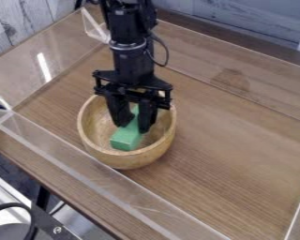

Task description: Remove the green block from inside the brown bowl and put it on the table

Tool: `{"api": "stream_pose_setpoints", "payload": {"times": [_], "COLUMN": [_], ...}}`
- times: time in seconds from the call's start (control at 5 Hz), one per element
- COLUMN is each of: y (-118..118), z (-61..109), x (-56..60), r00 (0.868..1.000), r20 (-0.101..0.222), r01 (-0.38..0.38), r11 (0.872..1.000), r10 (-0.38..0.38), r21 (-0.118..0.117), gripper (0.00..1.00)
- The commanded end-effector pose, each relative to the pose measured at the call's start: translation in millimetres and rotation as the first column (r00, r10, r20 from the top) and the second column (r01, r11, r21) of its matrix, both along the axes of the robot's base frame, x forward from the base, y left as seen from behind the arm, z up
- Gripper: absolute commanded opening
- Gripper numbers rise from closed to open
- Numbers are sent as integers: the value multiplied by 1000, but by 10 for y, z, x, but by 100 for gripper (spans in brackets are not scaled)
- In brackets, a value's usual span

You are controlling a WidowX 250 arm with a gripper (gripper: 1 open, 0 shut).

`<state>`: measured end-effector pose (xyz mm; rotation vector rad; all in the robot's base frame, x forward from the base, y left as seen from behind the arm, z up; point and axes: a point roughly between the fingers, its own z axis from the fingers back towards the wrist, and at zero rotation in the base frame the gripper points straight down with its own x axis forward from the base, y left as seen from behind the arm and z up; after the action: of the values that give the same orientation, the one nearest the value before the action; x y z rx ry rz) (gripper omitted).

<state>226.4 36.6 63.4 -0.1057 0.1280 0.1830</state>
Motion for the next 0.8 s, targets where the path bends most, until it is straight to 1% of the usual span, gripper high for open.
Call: {"api": "stream_pose_setpoints", "payload": {"times": [0.0, 0.6], "y": [8, -8], "z": [144, 206], "x": [113, 129], "r00": [999, 999], "r20": [55, 50], "r01": [0, -7], "r11": [1000, 1000], "r10": [-1, 7], "r21": [9, 2], "gripper": [0, 0]}}
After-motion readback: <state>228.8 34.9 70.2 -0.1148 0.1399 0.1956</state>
